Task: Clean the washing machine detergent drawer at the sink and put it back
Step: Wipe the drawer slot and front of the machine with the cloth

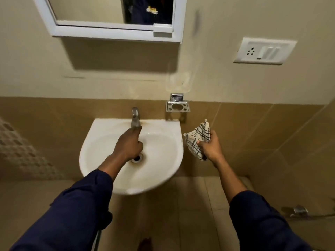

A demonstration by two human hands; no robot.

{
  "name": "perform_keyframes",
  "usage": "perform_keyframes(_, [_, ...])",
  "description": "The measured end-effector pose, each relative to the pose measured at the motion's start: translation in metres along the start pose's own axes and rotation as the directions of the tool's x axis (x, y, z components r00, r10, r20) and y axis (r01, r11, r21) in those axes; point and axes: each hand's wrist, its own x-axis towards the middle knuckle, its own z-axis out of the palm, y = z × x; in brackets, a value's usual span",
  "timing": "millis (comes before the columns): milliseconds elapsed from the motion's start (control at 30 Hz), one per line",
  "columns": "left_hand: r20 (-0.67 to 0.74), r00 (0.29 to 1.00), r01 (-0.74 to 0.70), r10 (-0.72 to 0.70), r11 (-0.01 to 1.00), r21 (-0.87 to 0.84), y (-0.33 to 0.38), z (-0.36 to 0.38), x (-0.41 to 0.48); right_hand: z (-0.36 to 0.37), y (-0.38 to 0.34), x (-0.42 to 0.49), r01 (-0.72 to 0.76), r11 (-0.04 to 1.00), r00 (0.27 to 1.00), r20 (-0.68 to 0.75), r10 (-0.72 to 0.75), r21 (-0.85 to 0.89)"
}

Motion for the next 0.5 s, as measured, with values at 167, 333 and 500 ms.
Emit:
perform_keyframes(167, [0.011, 0.998, -0.065, 0.064, 0.998, 0.019, 0.007, -0.014, 0.079, 0.007, -0.024, 0.075, 0.083, 0.986, 0.988, -0.114, -0.101, -0.146])
perform_keyframes(333, [-0.024, 0.995, -0.1, 0.101, 0.995, 0.024, 0.014, -0.016, 0.129, 0.022, -0.059, 0.139, 0.322, 0.798, 0.899, -0.1, -0.426, -0.51])
perform_keyframes(500, [0.014, 1.0, -0.028, 0.028, 0.998, 0.058, 0.015, -0.005, 0.152, 0.07, -0.071, 0.176, 0.517, 0.566, 0.812, 0.159, -0.561, -0.642])
